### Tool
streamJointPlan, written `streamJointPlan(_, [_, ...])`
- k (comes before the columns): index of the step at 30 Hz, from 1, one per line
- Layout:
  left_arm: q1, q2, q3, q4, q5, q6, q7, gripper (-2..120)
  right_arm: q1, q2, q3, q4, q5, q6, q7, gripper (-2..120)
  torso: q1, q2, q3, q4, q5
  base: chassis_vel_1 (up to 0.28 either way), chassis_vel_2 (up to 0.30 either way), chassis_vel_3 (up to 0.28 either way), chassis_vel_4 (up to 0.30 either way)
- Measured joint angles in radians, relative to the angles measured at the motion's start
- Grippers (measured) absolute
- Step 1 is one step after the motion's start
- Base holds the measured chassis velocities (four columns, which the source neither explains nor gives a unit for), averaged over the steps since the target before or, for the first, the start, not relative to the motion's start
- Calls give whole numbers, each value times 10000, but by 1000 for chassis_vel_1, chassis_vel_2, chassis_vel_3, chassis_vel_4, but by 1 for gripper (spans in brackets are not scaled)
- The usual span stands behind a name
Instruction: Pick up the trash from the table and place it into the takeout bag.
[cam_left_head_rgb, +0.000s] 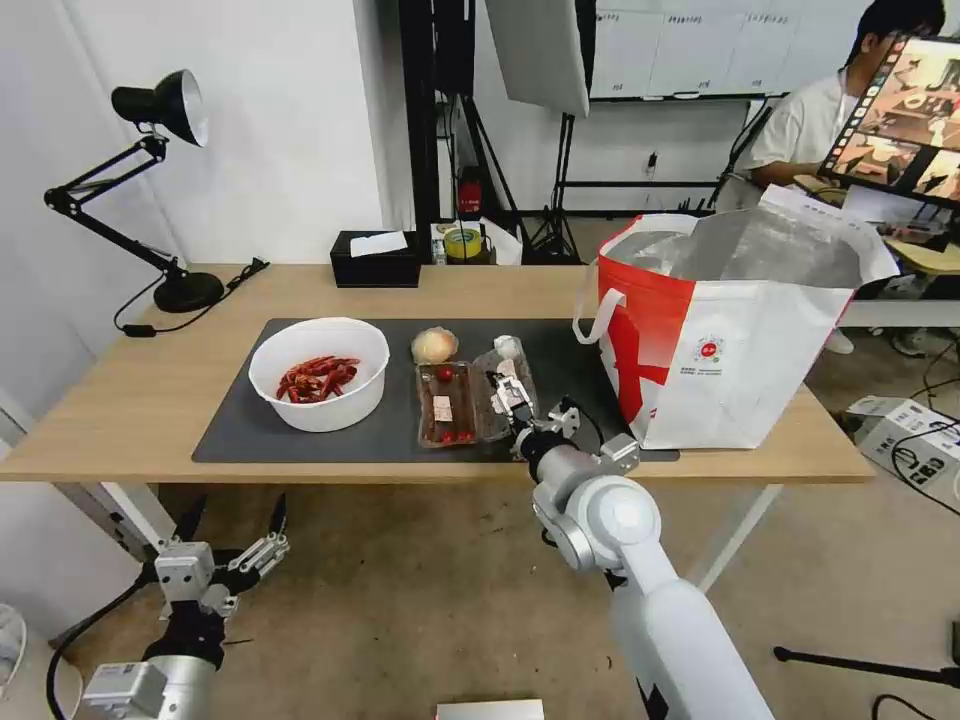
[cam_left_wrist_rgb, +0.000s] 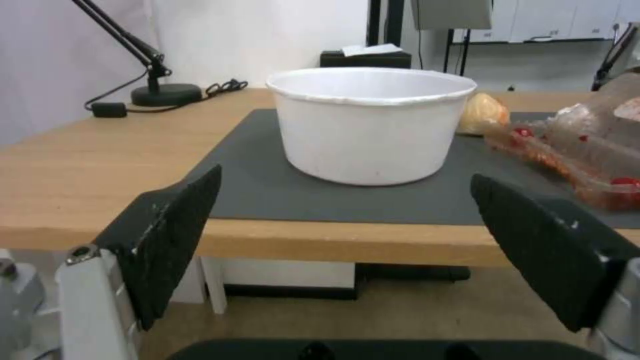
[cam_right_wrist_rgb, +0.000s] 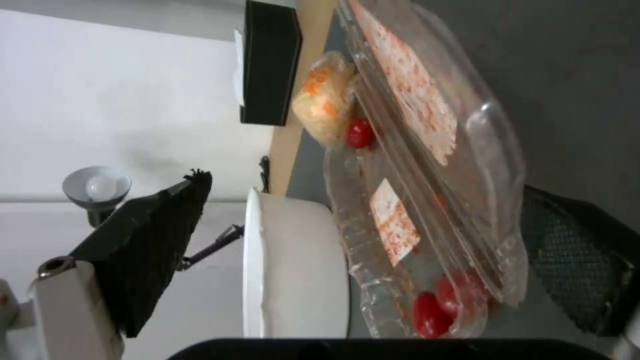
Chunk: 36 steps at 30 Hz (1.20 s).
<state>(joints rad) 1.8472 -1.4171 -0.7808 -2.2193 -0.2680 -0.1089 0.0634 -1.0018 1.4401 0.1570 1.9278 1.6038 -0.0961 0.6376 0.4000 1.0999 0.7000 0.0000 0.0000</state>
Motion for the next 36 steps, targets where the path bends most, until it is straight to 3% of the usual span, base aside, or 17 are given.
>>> streamJointPlan(15, [-4, -107, 8, -125, -16, -6, 1, 100, 306, -187, -84, 316, 22, -289, -34, 100, 0, 0, 0, -1, 0, 0, 0, 0, 0])
streamJointPlan(23, [10, -125, -19, -220, -14, -6, 2, 100, 818, 52, -443, -9, 582, -870, -67, 100, 0, 0, 0, -1, 0, 0, 0, 0, 0])
streamJointPlan(30, [-18, -157, -1, -244, -14, -6, 3, 100, 1248, 250, -807, -501, 952, -1206, 497, 100, 0, 0, 0, 1, -1, 0, 0, 0, 0])
streamJointPlan(36, [-84, -64, -8, -244, -108, 9, 2, 100, 1411, -142, -823, -358, 1012, -1313, 181, 100, 0, 0, 0, -1, 0, 0, 0, 0, 0])
